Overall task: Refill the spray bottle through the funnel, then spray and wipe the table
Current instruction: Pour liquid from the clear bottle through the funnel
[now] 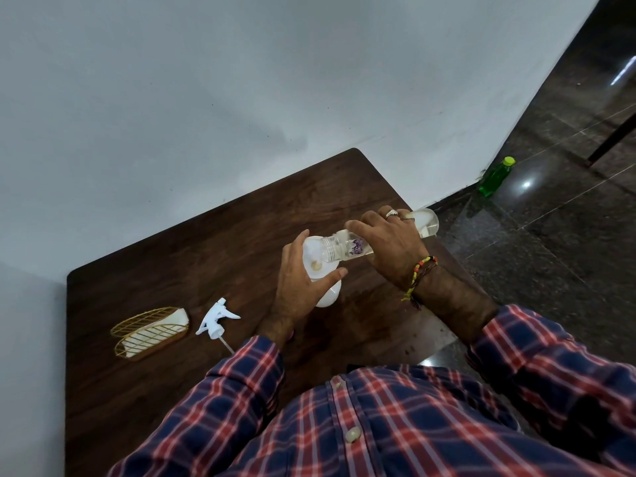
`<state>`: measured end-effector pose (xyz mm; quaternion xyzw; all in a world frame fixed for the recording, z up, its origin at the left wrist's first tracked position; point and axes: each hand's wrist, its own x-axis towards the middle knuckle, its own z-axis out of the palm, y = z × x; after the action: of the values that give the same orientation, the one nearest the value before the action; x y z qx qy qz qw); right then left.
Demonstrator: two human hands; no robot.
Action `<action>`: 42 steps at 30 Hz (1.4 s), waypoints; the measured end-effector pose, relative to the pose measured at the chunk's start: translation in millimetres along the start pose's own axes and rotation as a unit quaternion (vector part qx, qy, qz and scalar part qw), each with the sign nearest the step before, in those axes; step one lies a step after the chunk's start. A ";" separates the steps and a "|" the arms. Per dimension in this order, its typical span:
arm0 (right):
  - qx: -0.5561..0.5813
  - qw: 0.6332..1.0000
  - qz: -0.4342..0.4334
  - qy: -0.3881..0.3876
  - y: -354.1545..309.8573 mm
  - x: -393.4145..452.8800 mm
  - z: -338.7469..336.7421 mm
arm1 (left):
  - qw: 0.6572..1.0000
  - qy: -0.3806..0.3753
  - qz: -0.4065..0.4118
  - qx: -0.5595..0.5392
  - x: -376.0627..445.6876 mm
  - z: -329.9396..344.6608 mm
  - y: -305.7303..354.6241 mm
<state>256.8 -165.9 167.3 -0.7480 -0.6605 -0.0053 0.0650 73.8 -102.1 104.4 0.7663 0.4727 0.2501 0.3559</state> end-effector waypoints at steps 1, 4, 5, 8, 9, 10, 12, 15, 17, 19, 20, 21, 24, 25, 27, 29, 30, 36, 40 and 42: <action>-0.002 1.000 -0.001 0.000 0.4 0.2 -0.1 | 1.000 0.000 0.001 0.000 0.0 0.0 -0.4; -0.005 1.000 -0.005 -0.002 1.2 0.8 0.2 | 1.000 -0.006 0.002 0.006 0.2 -0.4 -0.4; -0.004 1.000 -0.006 -0.002 1.4 1.2 0.3 | 1.000 -0.006 0.003 0.007 0.3 -0.4 -0.3; -0.004 1.000 -0.006 -0.003 1.2 1.9 0.5 | 1.000 0.000 0.007 0.005 0.1 -0.5 0.5; -0.005 1.000 -0.006 -0.004 1.3 2.0 0.6 | 1.000 0.002 0.008 0.005 0.1 -0.3 0.7; -0.005 1.000 -0.007 -0.004 1.4 2.1 0.6 | 1.000 0.004 0.008 0.005 0.0 0.1 0.9; -0.005 1.000 -0.007 -0.005 1.7 2.2 0.5 | 1.000 0.005 0.007 0.006 0.0 0.7 1.0; -0.006 1.000 -0.007 -0.009 1.3 2.7 0.0 | 1.000 0.002 0.002 0.010 0.5 1.4 0.7; -0.005 1.000 -0.008 -0.008 1.4 2.6 -0.1 | 1.000 0.002 0.002 0.009 0.4 1.6 0.1; -0.003 1.000 -0.009 -0.004 1.7 2.0 0.4 | 1.000 0.002 0.002 0.008 0.2 1.6 0.1; -0.002 1.000 -0.009 -0.001 1.9 1.7 0.5 | 1.000 0.003 0.003 0.008 0.0 1.6 0.2; -0.001 1.000 -0.010 0.003 2.0 1.4 0.7 | 1.000 0.004 0.003 0.007 0.0 1.7 0.4; -0.002 1.000 -0.014 0.008 1.6 1.6 0.6 | 1.000 0.003 0.001 0.010 0.0 1.2 1.6; -0.002 1.000 -0.015 0.008 1.6 1.9 0.4 | 1.000 0.002 0.002 0.009 0.2 1.1 2.0; -0.001 1.000 -0.015 0.005 1.3 2.6 0.3 | 1.000 0.002 0.004 0.008 0.3 0.9 2.3; 0.000 1.000 -0.015 0.001 1.0 2.8 0.6 | 1.000 0.002 0.004 0.010 0.3 0.7 2.5; -0.001 1.000 -0.016 0.000 0.8 2.8 0.8 | 1.000 0.001 0.004 0.009 0.2 0.6 2.4; -0.002 1.000 -0.016 0.001 1.7 2.8 1.4 | 1.000 -0.002 0.001 0.007 0.0 1.0 1.3; -0.003 1.000 -0.019 -0.004 1.9 3.8 0.5 | 1.000 0.001 0.000 0.008 0.1 1.0 2.0; -0.006 1.000 -0.019 -0.008 1.6 4.2 0.2 | 1.000 0.002 0.002 0.007 -0.4 0.9 2.4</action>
<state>258.9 -162.0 167.3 -0.7359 -0.6748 -0.0045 0.0550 75.6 -103.5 105.7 0.7689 0.4742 0.2491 0.3490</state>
